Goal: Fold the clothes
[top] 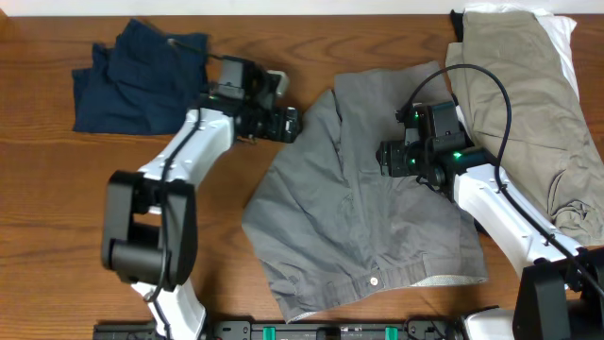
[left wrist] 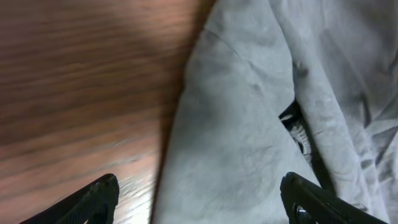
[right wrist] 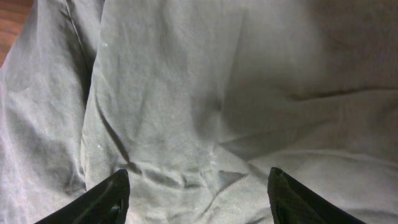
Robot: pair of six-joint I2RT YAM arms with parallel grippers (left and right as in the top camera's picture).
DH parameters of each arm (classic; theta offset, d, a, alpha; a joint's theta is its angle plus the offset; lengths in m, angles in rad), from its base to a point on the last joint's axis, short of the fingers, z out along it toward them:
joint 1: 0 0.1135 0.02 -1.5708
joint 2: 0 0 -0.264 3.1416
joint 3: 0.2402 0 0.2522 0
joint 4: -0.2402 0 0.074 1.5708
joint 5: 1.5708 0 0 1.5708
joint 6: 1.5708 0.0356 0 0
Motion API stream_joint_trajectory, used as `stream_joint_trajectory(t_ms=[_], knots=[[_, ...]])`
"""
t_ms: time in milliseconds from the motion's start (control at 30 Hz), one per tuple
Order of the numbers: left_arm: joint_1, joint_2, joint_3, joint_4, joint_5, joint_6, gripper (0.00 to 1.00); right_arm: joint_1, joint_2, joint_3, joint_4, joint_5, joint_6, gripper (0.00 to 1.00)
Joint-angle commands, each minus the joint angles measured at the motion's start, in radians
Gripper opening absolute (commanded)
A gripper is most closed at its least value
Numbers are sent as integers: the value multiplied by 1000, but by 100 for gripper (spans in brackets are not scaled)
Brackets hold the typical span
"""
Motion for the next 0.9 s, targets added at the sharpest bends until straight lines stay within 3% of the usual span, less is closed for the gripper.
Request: stream_joint_trajectory(t_ms=[0,267,533,633,700,800,867], knots=[[2,55,22,13,-13,20,84,-7,4,16,0,3,-15,70],[3,92,22,11,-51,21,83,-18,4,16,0,8,-19,70],[2,95,22,-87,-50,77,79,-34,4,16,-10,8,-27,70],[2,96,22,-101,-49,76,68,-34,4,16,-11,11,-27,70],[2,96,22,-105,-49,71,49,-34,4,16,-15,11,-26,69],[2,95,22,-112,-34,64,39,-34,4,16,-22,11,-27,69],[2,95,22,-116,-18,64,25,-34,4,16,-23,11,-27,69]])
